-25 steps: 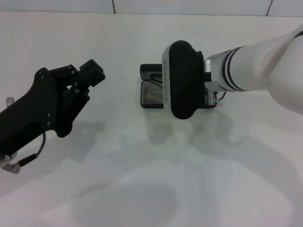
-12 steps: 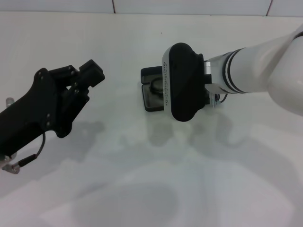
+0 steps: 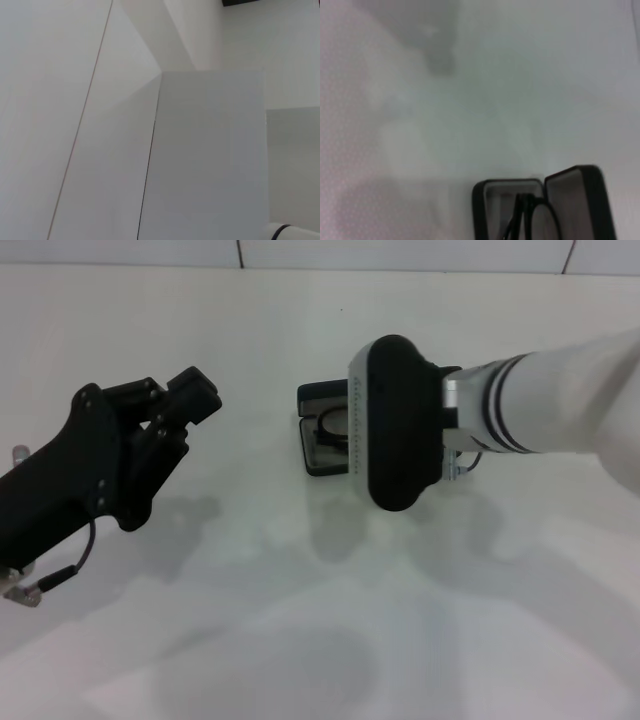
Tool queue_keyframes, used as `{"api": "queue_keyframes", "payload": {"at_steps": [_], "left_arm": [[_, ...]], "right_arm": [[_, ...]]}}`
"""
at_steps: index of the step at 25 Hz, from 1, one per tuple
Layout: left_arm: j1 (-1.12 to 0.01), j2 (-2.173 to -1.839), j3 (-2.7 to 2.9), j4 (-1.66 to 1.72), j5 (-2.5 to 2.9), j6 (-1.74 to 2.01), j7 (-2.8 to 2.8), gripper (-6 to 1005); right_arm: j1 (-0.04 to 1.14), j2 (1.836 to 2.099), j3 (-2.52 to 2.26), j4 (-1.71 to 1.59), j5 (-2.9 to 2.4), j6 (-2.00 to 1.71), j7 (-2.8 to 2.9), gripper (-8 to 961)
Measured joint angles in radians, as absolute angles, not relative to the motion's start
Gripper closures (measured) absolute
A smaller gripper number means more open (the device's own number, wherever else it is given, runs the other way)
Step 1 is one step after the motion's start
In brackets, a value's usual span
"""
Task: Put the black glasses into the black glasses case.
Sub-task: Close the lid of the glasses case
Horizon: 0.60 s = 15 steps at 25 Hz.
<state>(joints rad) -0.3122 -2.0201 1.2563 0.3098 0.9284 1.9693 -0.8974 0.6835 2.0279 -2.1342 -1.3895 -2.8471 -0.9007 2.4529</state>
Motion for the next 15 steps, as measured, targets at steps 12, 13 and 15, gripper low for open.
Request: {"api": "queue_keyframes", "payload": {"at_steps": [12, 13, 15], "left_arm": [[-0.348, -2.003, 1.217, 0.317, 0.929, 1.970, -0.909, 920], [-0.356, -2.001, 1.215, 0.318, 0.929, 1.970, -0.912, 920], [-0.373, -1.997, 1.215, 0.318, 0.931, 1.969, -0.917, 920]], "right_arm": [[0.439, 2.019, -1.886, -1.600, -2.495, -0.962, 2.282, 696], [0.414, 2.021, -1.839, -1.610, -2.400, -0.997, 2.219, 696], [0.369, 2.022, -1.762, -1.624, -2.253, -1.064, 2.116, 696]]}}
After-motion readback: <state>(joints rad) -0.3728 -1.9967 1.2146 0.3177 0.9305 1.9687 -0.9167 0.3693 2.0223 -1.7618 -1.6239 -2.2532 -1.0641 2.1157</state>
